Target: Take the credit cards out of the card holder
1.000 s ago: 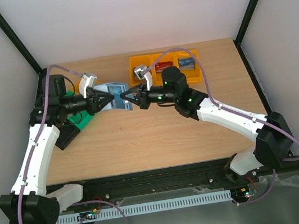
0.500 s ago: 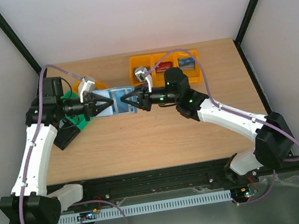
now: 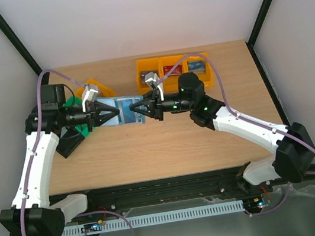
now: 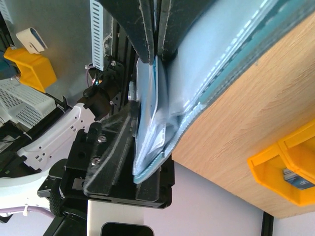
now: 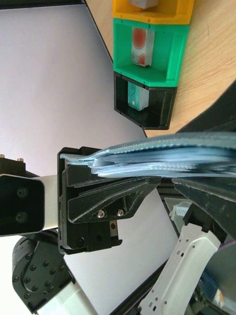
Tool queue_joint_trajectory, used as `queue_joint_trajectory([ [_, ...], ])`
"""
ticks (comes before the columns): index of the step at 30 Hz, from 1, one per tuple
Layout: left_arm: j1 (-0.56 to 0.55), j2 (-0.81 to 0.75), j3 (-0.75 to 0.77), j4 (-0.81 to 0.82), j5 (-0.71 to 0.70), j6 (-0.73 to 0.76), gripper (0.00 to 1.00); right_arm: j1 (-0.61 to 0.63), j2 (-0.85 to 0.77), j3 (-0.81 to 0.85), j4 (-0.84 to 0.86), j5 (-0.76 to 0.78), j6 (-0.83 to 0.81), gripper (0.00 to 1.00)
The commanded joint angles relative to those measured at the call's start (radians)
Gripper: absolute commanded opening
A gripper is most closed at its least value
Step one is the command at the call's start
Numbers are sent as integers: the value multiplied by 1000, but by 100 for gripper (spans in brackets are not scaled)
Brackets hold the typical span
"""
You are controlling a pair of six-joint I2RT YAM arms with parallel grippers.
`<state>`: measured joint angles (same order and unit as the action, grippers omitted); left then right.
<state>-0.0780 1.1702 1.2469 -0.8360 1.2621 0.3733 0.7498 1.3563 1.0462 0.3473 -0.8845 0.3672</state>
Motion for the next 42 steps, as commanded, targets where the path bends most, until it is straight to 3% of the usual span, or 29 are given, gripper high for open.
queue_joint_trajectory([
  [1, 7, -20, 36, -39, 42, 60, 2, -6, -40, -1, -16, -50, -51, 12],
  [4, 7, -20, 38, -48, 37, 74, 2, -7, -40, 4, -29, -53, -59, 2],
  [8, 7, -22, 42, -83, 44, 118, 2, -7, -45, 4, -38, -59, -76, 2],
  [13, 6, -23, 34, -43, 18, 81, 21, -6, -40, 14, -29, -105, -72, 2],
  [19, -9, -24, -5, 35, -11, -12, 19, -6, -34, 10, 0, -122, -45, 2],
  [24, -46, -18, -13, 91, -36, -72, 25, -6, -19, 7, 44, -147, -5, 2],
  [28, -60, -11, -24, 122, -64, -102, 21, -6, -9, 4, 71, -156, 16, 2],
  [32, -58, -15, -24, 82, -42, -55, 2, -6, -14, 1, 57, -146, -4, 2],
  [34, -47, -19, -15, 49, -36, -21, 2, -6, -24, -1, 35, -140, -22, 2],
  [38, -20, -26, -5, 20, -1, 1, 2, -6, -45, -7, -23, -105, -71, 17],
  [42, -8, -26, 7, 3, 9, 19, 2, -7, -55, -19, -49, -95, -90, 22],
])
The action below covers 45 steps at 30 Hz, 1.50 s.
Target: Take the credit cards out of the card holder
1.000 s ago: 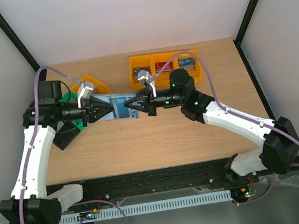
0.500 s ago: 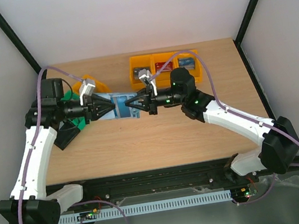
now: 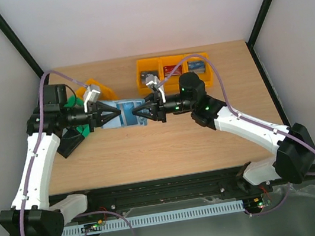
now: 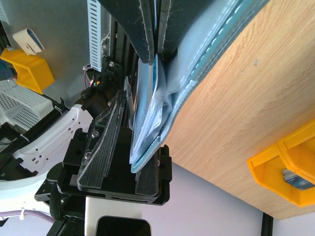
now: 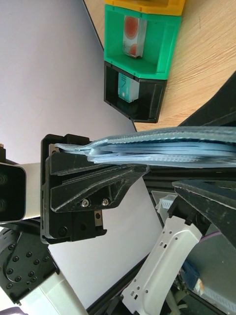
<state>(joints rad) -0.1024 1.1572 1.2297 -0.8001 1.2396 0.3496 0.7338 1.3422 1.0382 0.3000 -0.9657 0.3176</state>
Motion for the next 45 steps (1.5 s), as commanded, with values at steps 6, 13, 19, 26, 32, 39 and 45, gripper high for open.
queue_joint_trajectory([
  [6, 38, -14, 35, -76, 44, 96, 2, 5, -56, -17, -19, -3, -57, 22],
  [13, 58, -18, 37, -99, 67, 115, 2, 1, -48, -4, -49, -5, -61, 2],
  [19, 64, -17, 62, -148, 64, 164, 2, -7, -64, 3, -76, 29, -73, 2],
  [26, 67, -30, 50, -171, 47, 196, 2, -47, -92, -2, -110, 32, -73, 2],
  [32, 66, -31, 59, -189, 46, 214, 2, -48, -104, 24, -181, 46, -120, 2],
  [39, 67, -30, 57, -177, 24, 205, 2, -57, -91, 33, -198, 60, -117, 2],
  [45, 66, -27, 46, -52, -118, 41, 2, -226, -85, 4, -151, 152, 100, 2],
])
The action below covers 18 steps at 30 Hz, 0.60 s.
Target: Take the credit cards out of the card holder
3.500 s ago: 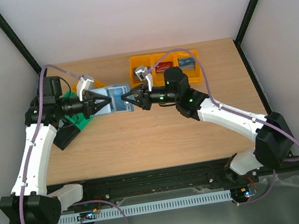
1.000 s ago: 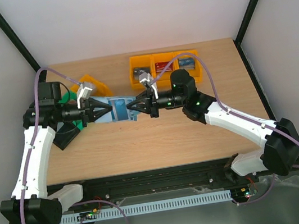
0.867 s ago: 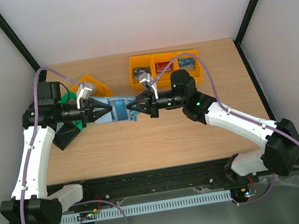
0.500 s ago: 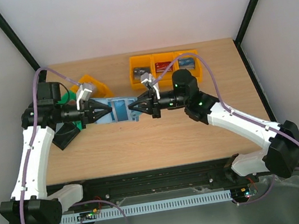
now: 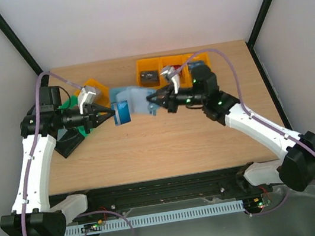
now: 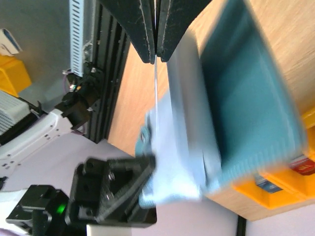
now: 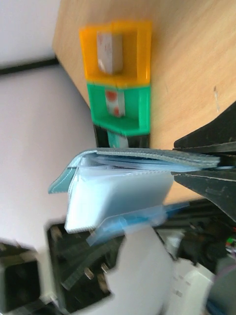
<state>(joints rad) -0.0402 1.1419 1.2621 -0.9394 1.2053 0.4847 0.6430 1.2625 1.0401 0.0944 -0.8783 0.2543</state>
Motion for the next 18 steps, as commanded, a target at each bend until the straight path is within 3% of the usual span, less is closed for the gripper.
queue_joint_trajectory([
  [1, 4, -11, 8, 101, -108, -107, 2, -180, -9, -24, 87, 59, 214, 2],
  [9, -15, 45, 25, 97, -209, -107, 2, -428, -44, -164, 177, 125, 402, 2],
  [14, -20, 105, 97, 49, -342, -91, 2, -455, -32, -159, 132, 166, 359, 2],
  [18, -78, 141, 140, 46, -544, -98, 2, -480, -32, -152, 126, 176, 344, 2],
])
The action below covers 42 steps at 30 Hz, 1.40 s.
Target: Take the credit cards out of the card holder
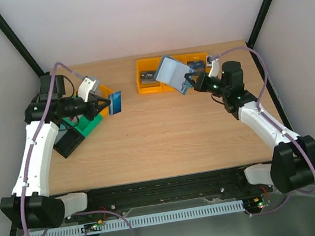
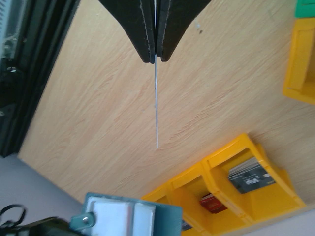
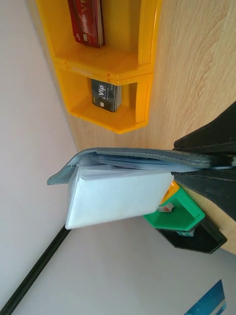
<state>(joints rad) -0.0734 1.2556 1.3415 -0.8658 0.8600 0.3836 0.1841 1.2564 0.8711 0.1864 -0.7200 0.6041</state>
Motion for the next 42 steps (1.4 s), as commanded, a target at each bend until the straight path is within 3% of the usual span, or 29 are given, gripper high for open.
queue_joint_trajectory([
  [1, -56, 47, 80, -49, -218, 8, 2, -31, -24, 18, 37, 9, -8, 2],
  [7, -116, 110, 195, -100, -283, 12, 2, -26, 94, 40, -56, -136, -32, 2],
  [11, -132, 138, 243, -124, -293, 10, 2, 97, 149, 68, -224, -42, -169, 2],
  [13, -145, 146, 248, -128, -303, 8, 2, 152, 204, 92, -285, -72, -208, 2],
  [19, -162, 147, 250, -148, -249, 27, 2, 292, 371, 115, -337, -180, -281, 2],
  [25, -169, 140, 228, -134, -194, 18, 2, 313, 484, 124, -359, -170, -308, 2],
  [26, -170, 137, 220, -131, -185, 15, 2, 313, 489, 123, -363, -155, -308, 7],
  [30, -172, 123, 193, -119, -152, 5, 2, 313, 471, 164, -451, 60, -320, 44],
  [34, -179, 109, 171, -110, -134, -7, 2, 313, 372, 211, -531, 412, -316, 57],
  [36, -184, 101, 157, -109, -118, -1, 2, 316, 300, 223, -538, 471, -336, 60],
  [38, -189, 98, 156, -127, -96, 18, 2, 340, 200, 224, -511, 418, -402, 62],
  [42, -236, 80, 145, -206, -51, 117, 2, 414, -52, 148, -288, 74, -552, 74],
])
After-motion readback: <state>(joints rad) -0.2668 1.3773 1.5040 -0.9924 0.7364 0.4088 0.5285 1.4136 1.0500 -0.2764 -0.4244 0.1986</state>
